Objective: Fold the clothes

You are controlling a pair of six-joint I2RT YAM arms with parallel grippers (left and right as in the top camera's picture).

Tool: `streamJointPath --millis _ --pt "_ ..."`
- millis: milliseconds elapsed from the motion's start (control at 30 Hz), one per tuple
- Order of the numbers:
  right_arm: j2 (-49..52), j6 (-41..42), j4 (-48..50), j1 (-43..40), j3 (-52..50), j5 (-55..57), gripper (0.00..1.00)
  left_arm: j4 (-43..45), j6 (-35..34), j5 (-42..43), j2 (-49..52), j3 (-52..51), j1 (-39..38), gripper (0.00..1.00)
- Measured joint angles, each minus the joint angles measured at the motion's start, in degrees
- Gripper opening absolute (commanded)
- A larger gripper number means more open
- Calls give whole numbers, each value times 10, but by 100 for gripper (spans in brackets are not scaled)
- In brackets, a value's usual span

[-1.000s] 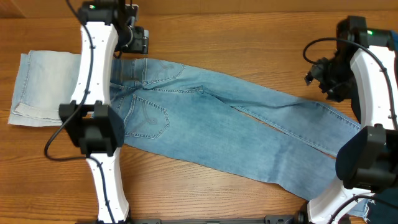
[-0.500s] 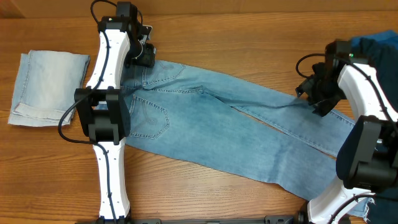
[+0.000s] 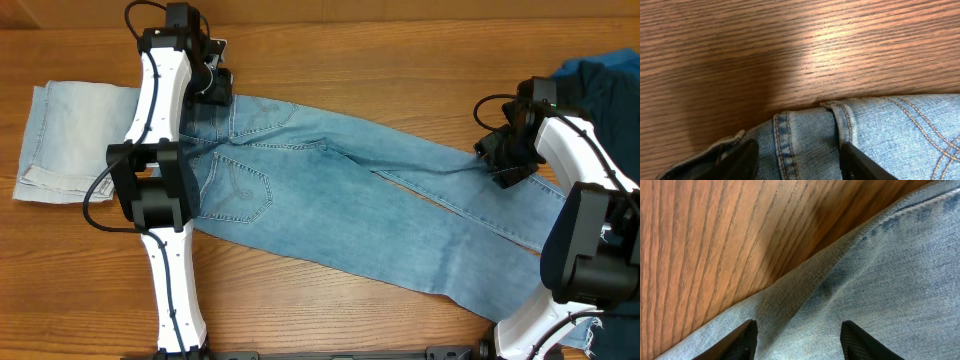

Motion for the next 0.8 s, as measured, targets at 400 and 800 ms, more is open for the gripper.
streamJointPath --millis 400,800 --pt "16 69 54 0 -1 -17 23 1 0 0 0 0 0 61" --pt "21 72 93 2 -3 -37 4 1 0 0 0 0 4 59"
